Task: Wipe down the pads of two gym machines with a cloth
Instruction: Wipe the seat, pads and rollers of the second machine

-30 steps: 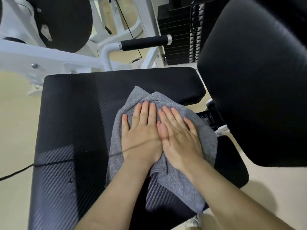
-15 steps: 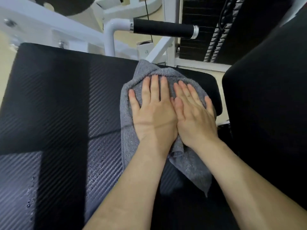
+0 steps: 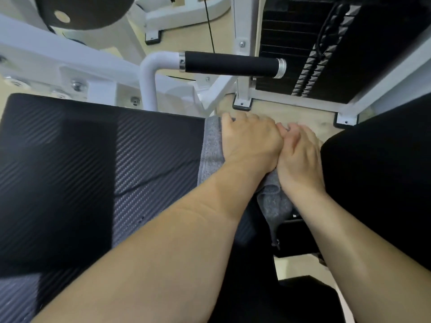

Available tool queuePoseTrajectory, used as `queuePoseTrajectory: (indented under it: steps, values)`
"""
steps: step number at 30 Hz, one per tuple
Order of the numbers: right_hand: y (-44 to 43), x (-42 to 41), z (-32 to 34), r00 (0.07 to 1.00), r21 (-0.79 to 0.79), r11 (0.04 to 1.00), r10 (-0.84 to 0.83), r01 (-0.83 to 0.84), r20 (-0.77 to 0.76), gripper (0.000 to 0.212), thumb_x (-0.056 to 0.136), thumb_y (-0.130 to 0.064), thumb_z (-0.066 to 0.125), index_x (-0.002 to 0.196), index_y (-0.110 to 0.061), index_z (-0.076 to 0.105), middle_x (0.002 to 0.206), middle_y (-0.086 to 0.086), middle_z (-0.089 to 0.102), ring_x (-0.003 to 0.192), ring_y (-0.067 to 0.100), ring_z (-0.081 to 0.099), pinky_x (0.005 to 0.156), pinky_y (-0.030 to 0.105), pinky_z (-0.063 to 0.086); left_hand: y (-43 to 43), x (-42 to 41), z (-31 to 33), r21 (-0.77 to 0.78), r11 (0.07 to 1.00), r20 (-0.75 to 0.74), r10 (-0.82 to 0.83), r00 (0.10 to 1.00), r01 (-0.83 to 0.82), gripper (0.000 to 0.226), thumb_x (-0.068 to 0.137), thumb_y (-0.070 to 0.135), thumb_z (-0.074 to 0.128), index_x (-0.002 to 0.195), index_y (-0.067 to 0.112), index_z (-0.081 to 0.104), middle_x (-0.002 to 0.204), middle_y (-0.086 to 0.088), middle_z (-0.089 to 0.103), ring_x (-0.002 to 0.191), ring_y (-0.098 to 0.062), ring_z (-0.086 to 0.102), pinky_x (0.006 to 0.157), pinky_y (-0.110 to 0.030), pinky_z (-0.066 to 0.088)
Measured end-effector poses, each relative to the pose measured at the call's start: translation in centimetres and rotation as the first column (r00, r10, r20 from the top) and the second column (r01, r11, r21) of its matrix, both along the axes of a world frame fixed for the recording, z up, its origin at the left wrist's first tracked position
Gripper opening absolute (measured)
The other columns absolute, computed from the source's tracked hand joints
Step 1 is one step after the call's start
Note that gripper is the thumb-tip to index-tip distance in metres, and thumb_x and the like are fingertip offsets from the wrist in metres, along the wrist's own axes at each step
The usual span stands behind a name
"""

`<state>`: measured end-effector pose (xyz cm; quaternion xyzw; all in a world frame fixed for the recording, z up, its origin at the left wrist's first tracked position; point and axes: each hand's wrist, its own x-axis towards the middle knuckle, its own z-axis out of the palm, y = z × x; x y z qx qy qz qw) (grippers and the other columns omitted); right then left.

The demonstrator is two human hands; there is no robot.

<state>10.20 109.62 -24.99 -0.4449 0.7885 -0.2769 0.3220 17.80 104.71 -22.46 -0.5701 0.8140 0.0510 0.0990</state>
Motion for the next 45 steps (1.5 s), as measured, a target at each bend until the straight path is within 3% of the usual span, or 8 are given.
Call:
queuePoseTrajectory:
  steps: [4, 11, 16, 20, 24, 31, 38, 45]
  values:
    - [-1.2, -0.6, 0.2, 0.965, 0.171, 0.974, -0.179, 0.146, 0.194, 0.045, 0.099, -0.042, 0.016, 0.11, -0.015, 0.051, 0.116, 0.006, 0.042, 0.085, 0.01, 0.04, 0.083, 0.017, 0.024, -1.7, -1.4, -0.3, 0.018, 0.998, 0.0, -0.068, 0.998, 0.068, 0.047, 0.099, 0.033, 0.025, 0.1, 0.015, 0.069, 0.102, -0.006, 0.068, 0.094, -0.027, 0.061, 0.069, -0.034, 0.03]
    - [-0.7, -0.1, 0.2, 0.966, 0.106, 0.978, -0.194, 0.178, 0.172, 0.04, 0.1, -0.032, 0.011, 0.1, -0.014, 0.047, 0.117, 0.006, 0.04, 0.091, 0.016, 0.04, 0.086, 0.026, 0.03, -1.8, -1.8, 0.1, -0.073, 0.981, 0.05, -0.178, 0.983, 0.181, 0.041, 0.1, 0.031, 0.031, 0.101, 0.012, 0.067, 0.1, -0.005, 0.068, 0.092, -0.027, 0.063, 0.063, -0.032, 0.032]
    - [1.1, 0.5, -0.7, 0.997, -0.084, 0.996, -0.016, 0.009, -0.081, 0.049, 0.101, -0.028, 0.013, 0.139, -0.013, 0.038, 0.153, 0.009, 0.027, 0.145, 0.018, 0.012, 0.113, 0.023, 0.006, 1.2, 0.6, 0.2, -0.106, 0.989, 0.008, -0.107, 0.994, 0.107, 0.043, 0.098, 0.037, 0.028, 0.105, 0.014, 0.063, 0.109, -0.005, 0.066, 0.107, -0.027, 0.056, 0.09, -0.039, 0.034]
    - [5.7, 3.0, -0.3, 0.936, -0.007, 0.988, 0.144, -0.154, -0.321, 0.064, 0.091, -0.038, -0.005, 0.151, -0.02, 0.007, 0.16, -0.004, 0.002, 0.146, 0.008, -0.003, 0.117, 0.03, -0.007, 5.4, 3.4, 0.1, -0.103, 0.993, -0.075, -0.058, 0.996, 0.05, 0.059, 0.097, 0.044, 0.027, 0.147, 0.013, 0.031, 0.155, -0.008, 0.029, 0.145, -0.024, 0.021, 0.118, -0.042, 0.009]
    - [13.0, 6.9, 2.3, 0.923, 0.069, 0.942, 0.336, -0.329, -0.186, 0.066, 0.087, -0.041, -0.012, 0.15, -0.02, -0.002, 0.159, -0.005, -0.008, 0.144, 0.005, -0.012, 0.119, 0.034, -0.005, 13.9, 7.9, 2.1, -0.036, 0.997, 0.006, 0.066, 0.998, -0.066, 0.064, 0.095, 0.041, 0.013, 0.153, 0.015, 0.005, 0.162, -0.004, 0.002, 0.149, -0.019, 0.001, 0.118, -0.042, -0.002]
    - [20.5, 11.5, 5.3, 0.708, 0.048, 0.761, 0.623, -0.647, -0.333, 0.054, 0.098, -0.033, 0.018, 0.144, -0.008, 0.033, 0.152, 0.01, 0.032, 0.142, 0.022, 0.026, 0.112, 0.042, 0.017, 24.6, 14.3, 5.2, -0.097, 0.952, 0.104, 0.298, 0.949, -0.289, 0.056, 0.095, 0.033, 0.029, 0.148, 0.014, 0.03, 0.142, -0.008, 0.051, 0.137, -0.027, 0.039, 0.112, -0.044, 0.016]
    - [13.4, 10.5, 5.1, 0.675, -0.001, 0.703, 0.683, -0.712, -0.28, 0.059, 0.093, -0.041, 0.001, 0.15, -0.023, 0.003, 0.16, -0.002, -0.002, 0.146, 0.011, -0.009, 0.119, 0.037, -0.002, 18.8, 14.1, 4.2, -0.152, 0.925, 0.107, 0.366, 0.925, -0.348, 0.059, 0.098, 0.036, 0.022, 0.151, 0.012, 0.015, 0.154, -0.008, 0.033, 0.145, -0.028, 0.021, 0.117, -0.05, 0.009]
    - [7.7, 11.0, 4.6, 0.763, -0.047, 0.779, 0.597, -0.625, -0.248, 0.06, 0.09, -0.044, -0.005, 0.149, -0.032, -0.002, 0.159, -0.014, -0.008, 0.144, 0.003, -0.012, 0.119, 0.037, -0.003, 12.6, 13.7, 4.1, -0.199, 0.907, 0.067, 0.392, 0.918, -0.372, 0.061, 0.097, 0.039, 0.019, 0.152, 0.012, 0.013, 0.154, -0.011, 0.031, 0.146, -0.029, 0.017, 0.117, -0.052, 0.007]
